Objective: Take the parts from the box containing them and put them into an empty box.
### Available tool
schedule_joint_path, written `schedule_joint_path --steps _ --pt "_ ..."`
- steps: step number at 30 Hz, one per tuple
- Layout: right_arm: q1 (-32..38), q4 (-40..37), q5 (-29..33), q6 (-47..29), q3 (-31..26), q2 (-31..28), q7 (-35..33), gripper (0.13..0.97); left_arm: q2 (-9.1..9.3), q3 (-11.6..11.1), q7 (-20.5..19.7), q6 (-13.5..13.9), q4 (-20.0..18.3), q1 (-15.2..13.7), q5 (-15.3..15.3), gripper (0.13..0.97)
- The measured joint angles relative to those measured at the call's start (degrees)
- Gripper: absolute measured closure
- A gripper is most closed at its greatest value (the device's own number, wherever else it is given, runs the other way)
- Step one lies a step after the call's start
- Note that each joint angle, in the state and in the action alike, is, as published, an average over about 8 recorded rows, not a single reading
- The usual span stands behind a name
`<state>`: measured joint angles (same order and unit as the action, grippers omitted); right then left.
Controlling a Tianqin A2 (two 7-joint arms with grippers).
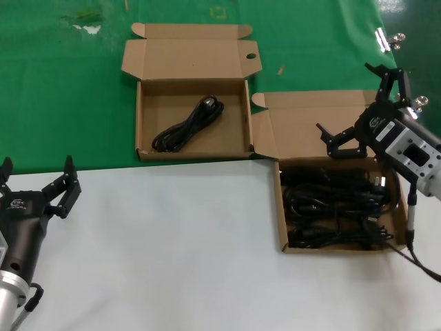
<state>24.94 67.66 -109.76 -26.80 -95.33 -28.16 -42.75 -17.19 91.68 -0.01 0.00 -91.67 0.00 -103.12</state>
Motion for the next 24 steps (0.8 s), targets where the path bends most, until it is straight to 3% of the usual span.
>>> schedule_joint_path --steps 3,11,24 --pt "-1.48 1.43 0.39 1.59 0.22 0.65 2.54 0.129 0.00 0.00 0.00 0.00 0.00 0.00 0.00 0.537" --pt "-5.45 5.25 1.45 5.85 0.80 2.40 9.34 0.129 0.00 0.00 0.00 0.00 0.00 0.00 -0.01 0.338" --pt "-11.82 11.38 3.14 12.70 1.73 5.20 20.25 0.129 0.00 0.00 0.01 0.00 0.00 0.00 0.00 0.181"
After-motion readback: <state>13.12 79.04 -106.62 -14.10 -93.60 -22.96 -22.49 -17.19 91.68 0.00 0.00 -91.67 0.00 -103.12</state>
